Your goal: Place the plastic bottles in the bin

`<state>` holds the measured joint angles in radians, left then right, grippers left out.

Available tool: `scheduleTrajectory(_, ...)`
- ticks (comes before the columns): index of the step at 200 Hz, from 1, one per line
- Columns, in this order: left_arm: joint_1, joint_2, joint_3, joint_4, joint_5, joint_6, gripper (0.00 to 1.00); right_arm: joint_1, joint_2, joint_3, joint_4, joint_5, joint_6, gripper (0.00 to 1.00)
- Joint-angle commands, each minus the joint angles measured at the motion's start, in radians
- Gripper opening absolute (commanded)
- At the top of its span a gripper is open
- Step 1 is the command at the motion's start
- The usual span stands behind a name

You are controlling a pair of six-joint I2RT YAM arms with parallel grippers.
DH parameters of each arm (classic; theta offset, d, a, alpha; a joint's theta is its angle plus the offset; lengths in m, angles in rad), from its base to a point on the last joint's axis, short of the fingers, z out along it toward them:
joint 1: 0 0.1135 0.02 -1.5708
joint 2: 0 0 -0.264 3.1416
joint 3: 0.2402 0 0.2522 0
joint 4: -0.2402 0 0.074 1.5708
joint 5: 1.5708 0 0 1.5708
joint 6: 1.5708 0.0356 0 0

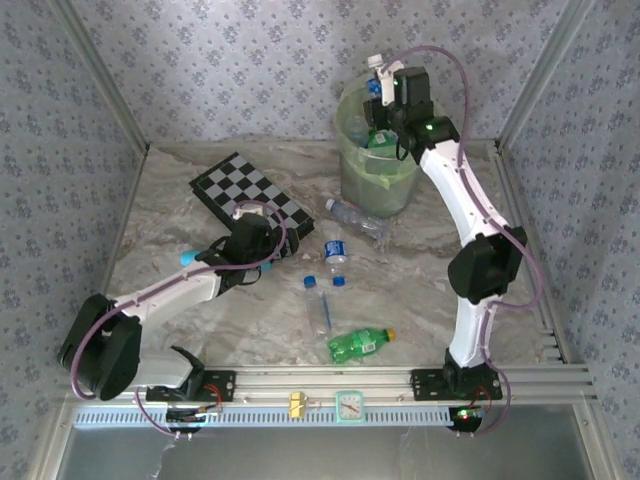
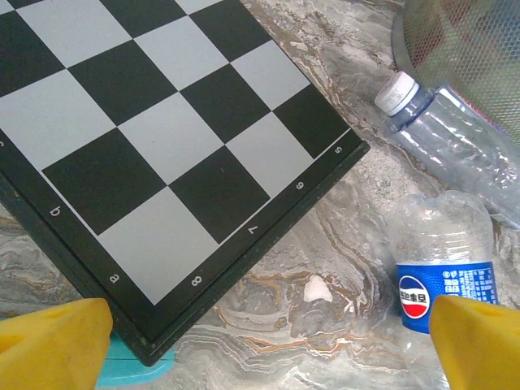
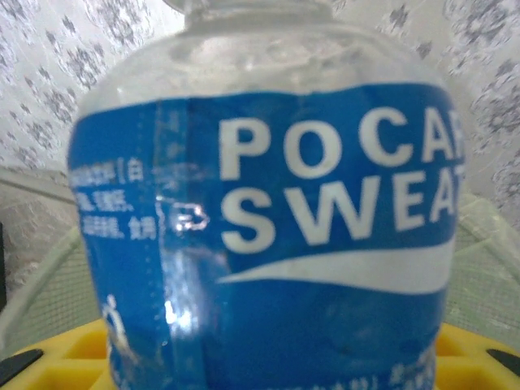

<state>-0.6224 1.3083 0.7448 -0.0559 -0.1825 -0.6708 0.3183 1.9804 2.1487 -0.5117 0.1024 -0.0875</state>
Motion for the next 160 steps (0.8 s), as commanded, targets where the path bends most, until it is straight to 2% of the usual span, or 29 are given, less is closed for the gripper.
scheduleTrajectory(1,0.001,-0.032,-0.006,-0.021,-0.002,0.014,1.00,-0.002,0.073,0.126,-0.191,0.017,-0.027,0.47)
scheduleTrajectory(25,0.002,-0.039,-0.012,-0.027,-0.002,0.013,1.00,-0.004,0.131,0.186,-0.255,0.025,-0.030,0.48)
scheduleTrajectory(49,0.002,-0.044,-0.015,-0.030,-0.004,0.010,1.00,-0.005,0.148,0.197,-0.260,0.025,-0.024,0.55)
scheduleTrajectory(91,0.002,-0.059,-0.012,-0.036,-0.011,0.014,1.00,-0.004,0.135,0.236,-0.247,0.020,-0.018,0.82)
scheduleTrajectory(136,0.001,-0.066,-0.007,-0.042,-0.014,0.019,1.00,0.007,0.036,0.256,-0.232,-0.015,0.008,0.94)
scheduleTrajectory(151,0.001,-0.064,-0.004,-0.040,-0.008,0.019,1.00,0.012,-0.025,0.209,-0.215,-0.045,0.023,1.00)
scheduleTrajectory(160,0.001,-0.063,-0.004,-0.036,-0.003,0.020,1.00,0.016,-0.070,0.159,-0.192,-0.063,0.034,1.00)
